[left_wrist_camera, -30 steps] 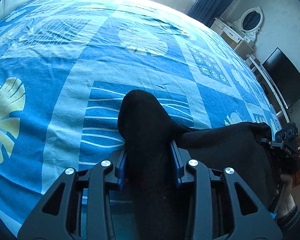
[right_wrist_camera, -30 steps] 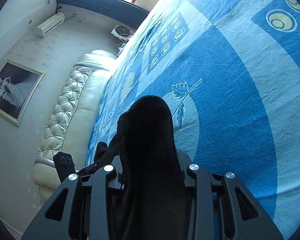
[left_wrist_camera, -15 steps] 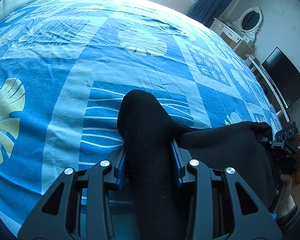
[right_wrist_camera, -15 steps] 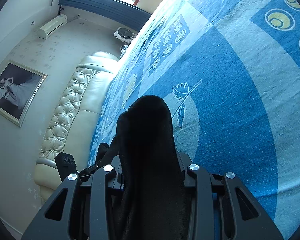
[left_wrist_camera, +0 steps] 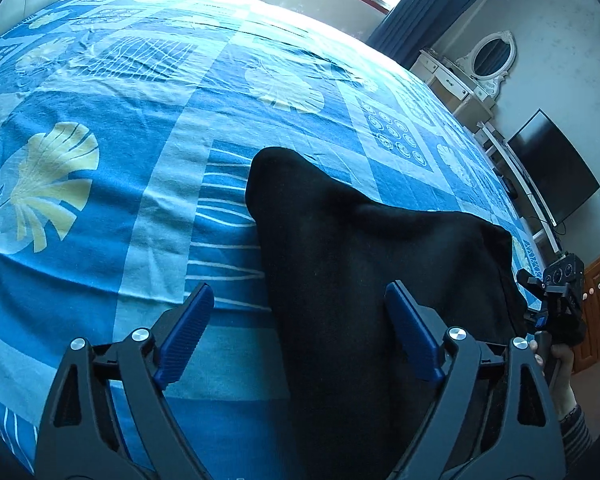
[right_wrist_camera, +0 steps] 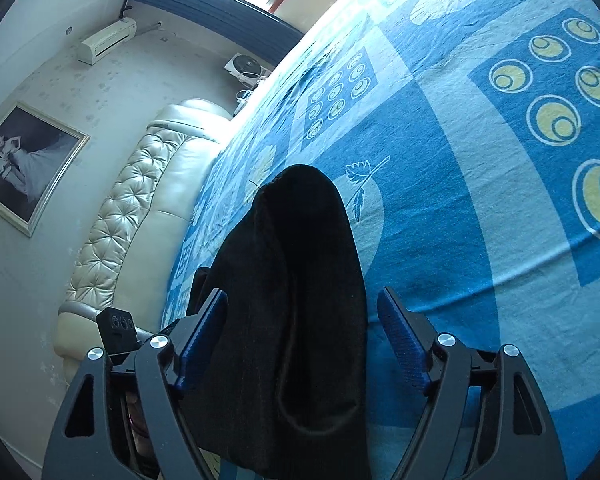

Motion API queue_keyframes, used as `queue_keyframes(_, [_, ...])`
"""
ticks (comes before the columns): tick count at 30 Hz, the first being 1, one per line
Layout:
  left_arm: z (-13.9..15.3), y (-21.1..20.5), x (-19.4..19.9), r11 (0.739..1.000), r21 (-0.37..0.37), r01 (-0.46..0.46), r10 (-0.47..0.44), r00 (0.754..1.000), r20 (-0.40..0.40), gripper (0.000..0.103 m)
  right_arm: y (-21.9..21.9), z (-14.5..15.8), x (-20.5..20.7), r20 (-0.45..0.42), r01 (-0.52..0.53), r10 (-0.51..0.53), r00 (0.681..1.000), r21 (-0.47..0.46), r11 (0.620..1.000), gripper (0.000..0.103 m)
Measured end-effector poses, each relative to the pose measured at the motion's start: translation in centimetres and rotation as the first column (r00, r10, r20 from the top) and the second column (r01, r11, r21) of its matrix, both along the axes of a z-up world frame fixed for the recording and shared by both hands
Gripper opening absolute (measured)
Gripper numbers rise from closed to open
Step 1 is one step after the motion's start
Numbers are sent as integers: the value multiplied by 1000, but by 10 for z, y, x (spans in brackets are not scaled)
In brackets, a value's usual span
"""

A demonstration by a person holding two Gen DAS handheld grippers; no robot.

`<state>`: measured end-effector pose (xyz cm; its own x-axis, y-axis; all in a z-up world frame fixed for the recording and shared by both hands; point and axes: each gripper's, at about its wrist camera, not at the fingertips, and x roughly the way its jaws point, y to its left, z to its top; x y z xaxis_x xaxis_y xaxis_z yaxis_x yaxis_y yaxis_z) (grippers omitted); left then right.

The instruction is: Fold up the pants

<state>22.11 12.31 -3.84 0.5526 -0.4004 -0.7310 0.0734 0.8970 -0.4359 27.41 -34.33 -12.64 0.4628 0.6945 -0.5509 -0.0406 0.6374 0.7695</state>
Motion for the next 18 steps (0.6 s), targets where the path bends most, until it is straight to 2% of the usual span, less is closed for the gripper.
queue_keyframes(4, [-10, 13, -37, 990, -136, -20, 12, 998, -62, 91, -13, -3, -32, -30, 3, -3, 1000, 0, 1000, 80])
queue_keyframes(6, [-15, 16, -52, 983, -182, -30, 15, 996, -83, 91, -14, -3, -47, -33, 7, -6, 999, 6, 1000, 81])
queue_keyframes(11, [-18, 11, -74, 975, -219, -26, 10, 997, -77, 91, -8, -4, -64, -45, -7, 8, 999, 17, 1000, 84])
queue_keyframes(18, [-28, -5, -76, 971, -237, -21, -1, 996, -93, 91, 19, -10, -54, -62, -61, 61, 996, -4, 998, 85])
